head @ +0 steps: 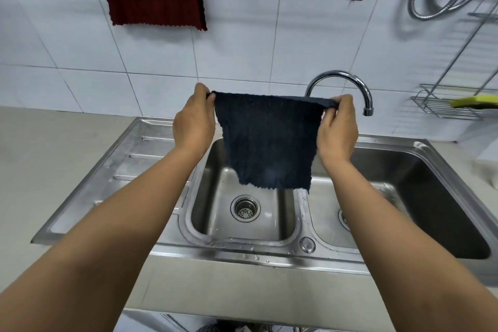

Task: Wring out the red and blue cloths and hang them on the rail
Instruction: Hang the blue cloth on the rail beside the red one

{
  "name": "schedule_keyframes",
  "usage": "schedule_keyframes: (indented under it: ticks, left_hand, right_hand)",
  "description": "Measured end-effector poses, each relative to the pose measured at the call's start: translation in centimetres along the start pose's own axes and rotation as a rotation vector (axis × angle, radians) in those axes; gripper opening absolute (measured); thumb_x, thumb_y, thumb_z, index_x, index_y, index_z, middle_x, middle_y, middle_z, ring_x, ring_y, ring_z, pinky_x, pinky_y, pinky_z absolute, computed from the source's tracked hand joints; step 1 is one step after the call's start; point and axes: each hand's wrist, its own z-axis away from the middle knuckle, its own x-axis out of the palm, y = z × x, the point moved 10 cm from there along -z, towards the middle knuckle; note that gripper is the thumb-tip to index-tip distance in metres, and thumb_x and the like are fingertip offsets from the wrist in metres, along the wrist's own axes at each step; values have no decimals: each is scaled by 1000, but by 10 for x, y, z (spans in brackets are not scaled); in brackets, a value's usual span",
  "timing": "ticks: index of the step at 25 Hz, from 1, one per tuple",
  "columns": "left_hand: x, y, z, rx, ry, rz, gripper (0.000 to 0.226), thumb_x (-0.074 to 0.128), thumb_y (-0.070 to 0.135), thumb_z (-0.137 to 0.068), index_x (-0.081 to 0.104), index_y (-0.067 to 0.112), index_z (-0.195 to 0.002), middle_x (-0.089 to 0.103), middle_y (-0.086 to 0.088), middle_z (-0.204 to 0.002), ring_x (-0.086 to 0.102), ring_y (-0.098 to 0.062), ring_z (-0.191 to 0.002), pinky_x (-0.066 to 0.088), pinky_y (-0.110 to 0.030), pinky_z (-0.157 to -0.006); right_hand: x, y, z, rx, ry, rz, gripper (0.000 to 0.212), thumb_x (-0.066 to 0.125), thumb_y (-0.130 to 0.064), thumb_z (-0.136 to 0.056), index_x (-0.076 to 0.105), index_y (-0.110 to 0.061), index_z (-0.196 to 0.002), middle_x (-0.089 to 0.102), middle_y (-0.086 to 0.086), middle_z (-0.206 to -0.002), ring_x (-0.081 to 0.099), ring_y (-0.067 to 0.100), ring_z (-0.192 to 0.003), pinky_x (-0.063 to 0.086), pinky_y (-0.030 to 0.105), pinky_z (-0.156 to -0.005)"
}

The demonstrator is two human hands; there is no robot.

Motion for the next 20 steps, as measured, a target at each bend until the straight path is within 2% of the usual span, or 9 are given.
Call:
schedule_keyframes:
  ticks: [3,6,14,16,18,20]
  left_hand:
    - [26,-4,3,103,-175,-170,26,31,33,-103,45,11,-104,64,-18,-88,58,-41,-75,36,-37,-59]
    - [33,-22,-1,54,-215,-166,26,31,32,-103,43,10,-102,61,-19,-78,50,-36,-67,35,-37,-57]
    - [19,-43,-30,-28,-236,-226,34,26,39,-103,41,8,-106,53,-13,-75,49,-35,-69,36,-37,-60]
    - [22,-55,-38,-144,-261,-49,34,27,39,-103,40,8,-105,59,-13,-75,59,-35,-65,45,-38,-61]
    - [32,-70,-46,-319,-285,320,27,31,35,-102,39,9,-102,67,-17,-74,67,-35,-59,57,-41,-63]
    - [41,-73,-55,-407,-282,581,19,35,31,-102,36,13,-97,69,-18,-72,69,-36,-62,60,-41,-64]
  right_hand:
    - [29,12,7,51,-246,191,15,37,-16,-95,50,-15,-103,65,11,-99,55,33,-80,38,35,-65]
    - [30,24,11,127,-231,163,13,35,-19,-96,48,-16,-100,65,10,-97,53,31,-76,38,35,-63]
    - [49,-2,5,145,-200,191,17,35,-22,-99,48,-14,-104,63,12,-88,52,33,-73,37,35,-62]
    - [56,-11,0,144,-209,219,18,33,-24,-100,46,-13,-106,59,11,-84,51,34,-72,37,36,-62]
    - [64,-20,-5,164,-208,227,20,32,-26,-100,44,-12,-106,57,11,-82,51,34,-71,37,36,-63]
    - [71,-22,-7,229,-215,179,21,29,-26,-99,43,-13,-105,57,12,-83,53,34,-70,38,37,-64]
